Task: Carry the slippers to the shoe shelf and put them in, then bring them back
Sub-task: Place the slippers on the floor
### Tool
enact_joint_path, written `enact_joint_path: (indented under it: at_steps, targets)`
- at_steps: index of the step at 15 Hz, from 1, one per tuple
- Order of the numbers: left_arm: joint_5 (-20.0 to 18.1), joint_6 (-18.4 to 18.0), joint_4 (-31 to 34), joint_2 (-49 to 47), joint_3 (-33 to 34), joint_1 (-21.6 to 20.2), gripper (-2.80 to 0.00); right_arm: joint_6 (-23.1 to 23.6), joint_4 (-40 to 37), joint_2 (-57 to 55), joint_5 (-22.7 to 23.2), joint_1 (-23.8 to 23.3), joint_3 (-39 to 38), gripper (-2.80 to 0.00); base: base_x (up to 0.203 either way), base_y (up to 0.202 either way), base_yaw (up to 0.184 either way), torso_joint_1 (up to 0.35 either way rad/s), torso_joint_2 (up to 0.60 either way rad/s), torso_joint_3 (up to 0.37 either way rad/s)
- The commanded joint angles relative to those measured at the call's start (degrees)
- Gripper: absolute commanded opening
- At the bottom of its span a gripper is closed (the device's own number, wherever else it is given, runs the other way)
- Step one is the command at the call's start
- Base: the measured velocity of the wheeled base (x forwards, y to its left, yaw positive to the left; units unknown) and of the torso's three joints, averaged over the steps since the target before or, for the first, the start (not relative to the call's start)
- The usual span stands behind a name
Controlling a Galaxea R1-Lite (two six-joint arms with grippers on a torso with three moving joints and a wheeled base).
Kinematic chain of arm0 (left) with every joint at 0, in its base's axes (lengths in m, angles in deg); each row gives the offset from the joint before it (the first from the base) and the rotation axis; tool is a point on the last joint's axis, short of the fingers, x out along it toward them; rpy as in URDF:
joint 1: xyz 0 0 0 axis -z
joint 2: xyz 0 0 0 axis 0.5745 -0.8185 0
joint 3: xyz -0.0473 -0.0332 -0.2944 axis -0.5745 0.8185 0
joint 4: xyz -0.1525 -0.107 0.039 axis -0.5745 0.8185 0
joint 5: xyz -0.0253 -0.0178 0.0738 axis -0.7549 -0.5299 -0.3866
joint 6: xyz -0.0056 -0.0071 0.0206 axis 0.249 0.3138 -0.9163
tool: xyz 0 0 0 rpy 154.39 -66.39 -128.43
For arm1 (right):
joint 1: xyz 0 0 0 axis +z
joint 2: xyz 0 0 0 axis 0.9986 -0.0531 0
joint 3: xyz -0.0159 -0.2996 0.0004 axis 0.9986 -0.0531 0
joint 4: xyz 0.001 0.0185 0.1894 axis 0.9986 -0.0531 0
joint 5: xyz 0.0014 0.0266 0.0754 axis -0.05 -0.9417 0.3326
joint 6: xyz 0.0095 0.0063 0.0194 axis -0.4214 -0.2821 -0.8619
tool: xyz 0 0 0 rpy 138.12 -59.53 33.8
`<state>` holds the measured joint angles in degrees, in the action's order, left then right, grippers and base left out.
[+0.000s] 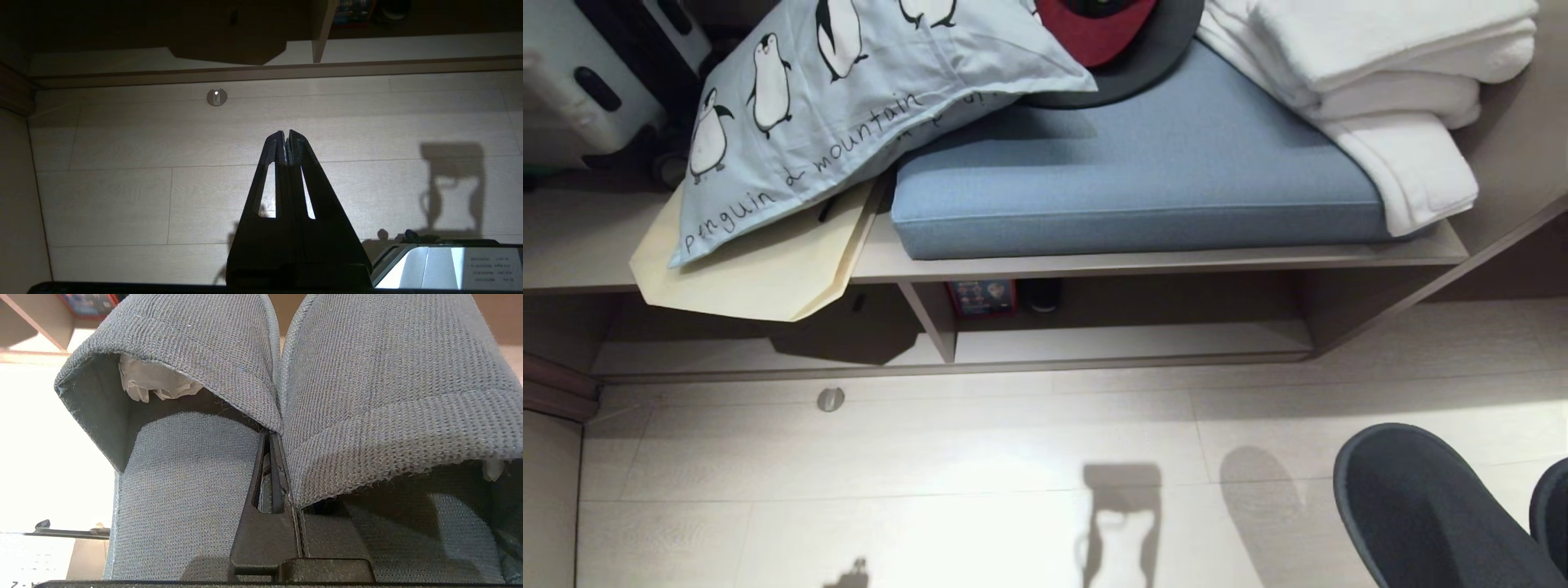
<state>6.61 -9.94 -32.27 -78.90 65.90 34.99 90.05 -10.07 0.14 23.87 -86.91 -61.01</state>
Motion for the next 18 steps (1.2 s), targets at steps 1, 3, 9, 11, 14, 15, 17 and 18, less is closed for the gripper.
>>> enact_joint_path:
  at_steps: [1,3,9,11,14,15,17,18]
  targets:
    - [0.0,0.0,0.0,0.0,0.0,0.0,-2.80,0.0,0.0,-0.1,0.0,0.0,0.0,-2.80,0.000,0.000,0.000,0.004,0.00,0.199]
    - [0.0,0.0,0.0,-0.1,0.0,0.0,-2.80,0.0,0.0,-0.1,0.0,0.0,0.0,-2.80,0.000,0.000,0.000,0.000,0.00,0.207]
    - [0.0,0.0,0.0,-0.1,0.0,0.0,-2.80,0.0,0.0,-0.1,0.0,0.0,0.0,-2.80,0.000,0.000,0.000,0.000,0.00,0.198]
    - [0.0,0.0,0.0,-0.1,0.0,0.0,-2.80,0.0,0.0,-0.1,0.0,0.0,0.0,-2.80,0.000,0.000,0.000,0.002,0.00,0.203]
    - [0.0,0.0,0.0,-0.1,0.0,0.0,-2.80,0.0,0.0,-0.1,0.0,0.0,0.0,-2.80,0.000,0.000,0.000,0.003,0.00,0.206]
    - [0.0,0.0,0.0,-0.1,0.0,0.0,-2.80,0.0,0.0,-0.1,0.0,0.0,0.0,-2.80,0.000,0.000,0.000,-0.002,0.01,0.203]
    - [0.0,0.0,0.0,-0.1,0.0,0.0,-2.80,0.0,0.0,-0.1,0.0,0.0,0.0,-2.80,0.000,0.000,0.000,0.001,0.00,0.199]
    - [0.0,0.0,0.0,0.0,0.0,0.0,-2.80,0.0,0.0,-0.1,0.0,0.0,0.0,-2.80,0.000,0.000,0.000,0.002,0.00,0.202]
